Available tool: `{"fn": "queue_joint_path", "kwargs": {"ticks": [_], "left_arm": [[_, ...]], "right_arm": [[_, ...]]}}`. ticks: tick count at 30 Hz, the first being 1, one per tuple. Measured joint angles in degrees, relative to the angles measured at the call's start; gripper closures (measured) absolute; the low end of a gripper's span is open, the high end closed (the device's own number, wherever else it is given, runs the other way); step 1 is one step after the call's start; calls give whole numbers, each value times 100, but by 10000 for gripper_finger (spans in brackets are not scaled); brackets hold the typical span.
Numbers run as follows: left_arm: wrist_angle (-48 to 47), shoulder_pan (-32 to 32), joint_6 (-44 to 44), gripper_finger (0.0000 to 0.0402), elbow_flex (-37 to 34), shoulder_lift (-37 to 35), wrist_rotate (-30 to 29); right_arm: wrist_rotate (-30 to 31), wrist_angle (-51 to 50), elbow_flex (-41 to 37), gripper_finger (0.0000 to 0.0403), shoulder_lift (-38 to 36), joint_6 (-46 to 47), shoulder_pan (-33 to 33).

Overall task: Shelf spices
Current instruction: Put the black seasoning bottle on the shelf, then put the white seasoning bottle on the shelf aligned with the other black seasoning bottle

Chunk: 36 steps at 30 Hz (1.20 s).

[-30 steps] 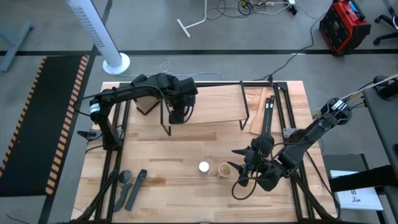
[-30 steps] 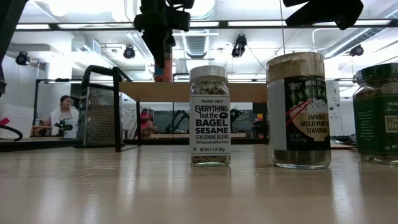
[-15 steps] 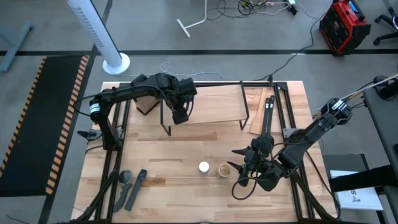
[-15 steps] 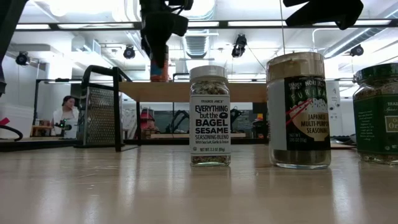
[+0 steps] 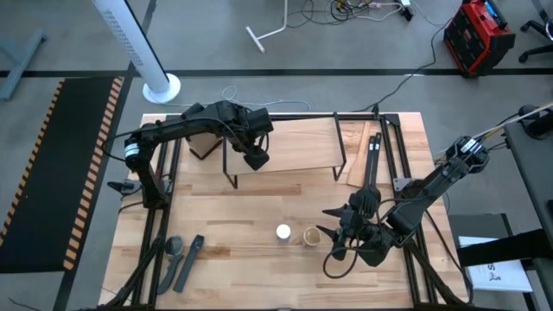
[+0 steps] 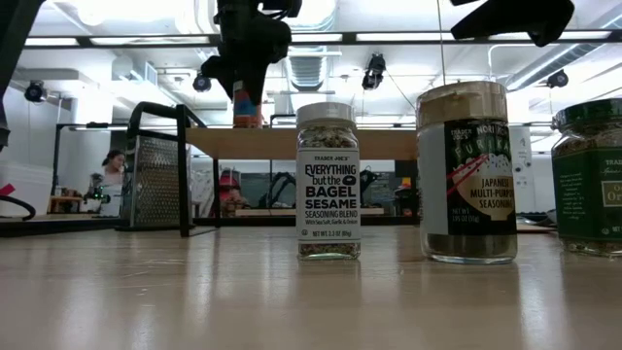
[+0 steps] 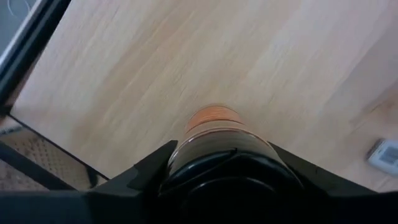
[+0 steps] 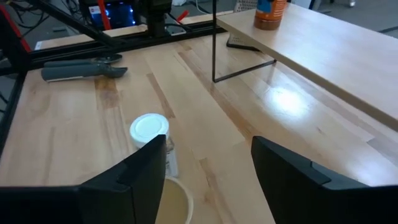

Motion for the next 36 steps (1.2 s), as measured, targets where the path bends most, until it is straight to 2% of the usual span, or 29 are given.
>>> {"fn": "queue_joint_path", "kwargs": {"ticks": [7,15,25,30,36], "left_arm": [[0,11,-177,154,0,0,80],[20,31,512,106,59,-17,28],[52,31,1044,47,1125,-37,-316],[112,-81,1416,39,1714,-37,-231],[552,-926,2151,50,1883,-37,-46]], "right_arm": [[3,4,-52,179,0,102,147],[12,4,-59,187,0,102,144],[16,8,-59,185,0,102,144],[20,8,-59,179,0,102,144],[56,5,-67,183,0,93,144]]}}
